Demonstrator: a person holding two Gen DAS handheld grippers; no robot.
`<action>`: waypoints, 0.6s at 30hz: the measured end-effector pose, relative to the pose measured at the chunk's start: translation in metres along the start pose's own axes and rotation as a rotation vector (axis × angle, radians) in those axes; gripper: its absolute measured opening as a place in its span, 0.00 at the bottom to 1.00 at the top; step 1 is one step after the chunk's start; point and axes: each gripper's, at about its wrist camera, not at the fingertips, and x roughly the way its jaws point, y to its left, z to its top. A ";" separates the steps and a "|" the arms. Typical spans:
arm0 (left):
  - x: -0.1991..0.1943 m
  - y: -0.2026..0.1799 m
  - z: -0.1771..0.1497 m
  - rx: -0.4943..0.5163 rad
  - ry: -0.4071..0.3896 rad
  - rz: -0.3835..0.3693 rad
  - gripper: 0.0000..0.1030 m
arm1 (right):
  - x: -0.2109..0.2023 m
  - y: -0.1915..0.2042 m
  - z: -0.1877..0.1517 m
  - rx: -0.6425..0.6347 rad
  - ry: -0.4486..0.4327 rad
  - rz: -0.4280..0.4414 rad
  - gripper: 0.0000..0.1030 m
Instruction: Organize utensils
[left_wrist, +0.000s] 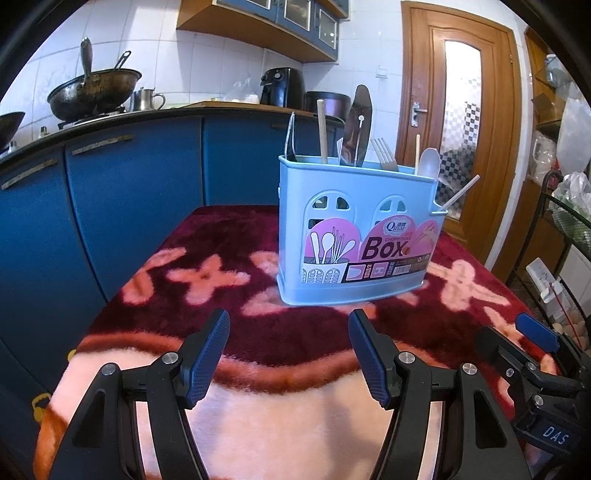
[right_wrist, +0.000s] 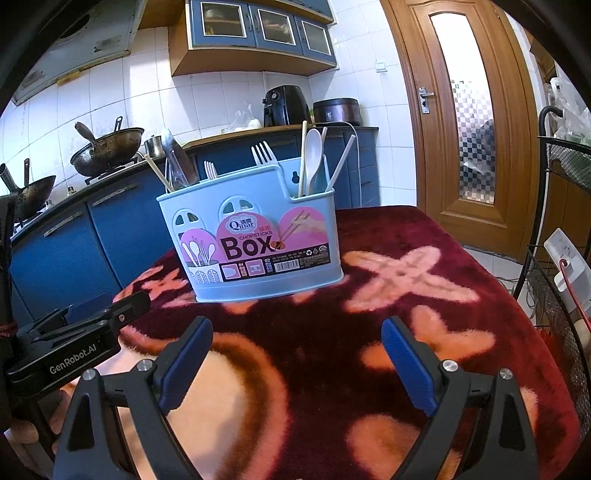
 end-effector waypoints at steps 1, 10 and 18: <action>0.000 0.000 0.000 0.000 -0.001 0.001 0.66 | 0.000 0.000 0.000 0.000 0.000 0.000 0.92; -0.001 0.000 0.000 0.001 -0.005 0.002 0.66 | 0.000 0.000 0.000 0.000 -0.001 0.001 0.92; -0.002 -0.001 0.000 -0.001 -0.004 0.003 0.66 | 0.000 0.000 0.000 0.002 0.000 0.002 0.92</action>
